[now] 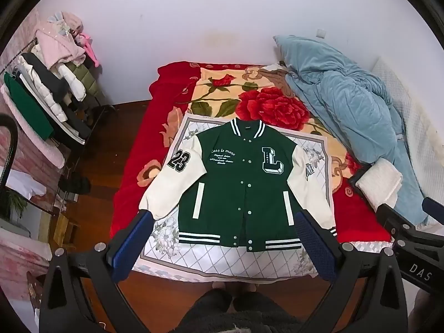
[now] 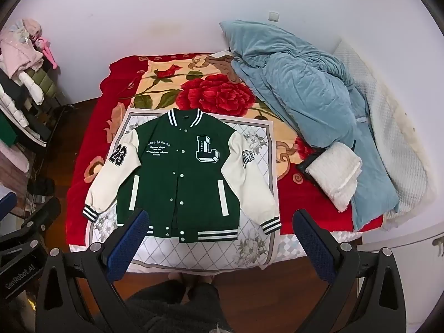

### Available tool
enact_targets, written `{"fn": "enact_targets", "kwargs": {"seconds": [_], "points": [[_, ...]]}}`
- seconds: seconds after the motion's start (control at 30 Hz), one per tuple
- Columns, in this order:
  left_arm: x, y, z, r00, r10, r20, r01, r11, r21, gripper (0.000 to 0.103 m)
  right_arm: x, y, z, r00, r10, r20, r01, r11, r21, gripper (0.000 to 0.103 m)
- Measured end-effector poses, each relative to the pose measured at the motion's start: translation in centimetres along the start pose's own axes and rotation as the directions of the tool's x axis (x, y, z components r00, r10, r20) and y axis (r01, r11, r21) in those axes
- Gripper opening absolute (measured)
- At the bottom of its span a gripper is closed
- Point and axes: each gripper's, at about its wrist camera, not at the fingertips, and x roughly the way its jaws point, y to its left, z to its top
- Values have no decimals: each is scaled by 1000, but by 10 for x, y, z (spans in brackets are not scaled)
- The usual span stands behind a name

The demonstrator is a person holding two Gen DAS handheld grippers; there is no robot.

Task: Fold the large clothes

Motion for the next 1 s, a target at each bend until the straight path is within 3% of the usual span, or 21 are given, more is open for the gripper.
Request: {"fn": "enact_targets", "kwargs": {"seconds": [0.7, 1.0], "points": [[-2, -1, -19, 1000, -16, -1, 16, 1000, -5, 103, -1, -3, -3, 1000, -2, -4, 2, 1000, -2, 103], [-3, -8, -13, 1000, -8, -4, 8, 1000, -4, 103, -2, -4, -7, 1000, 10, -1, -10, 1000, 1, 103]]}}
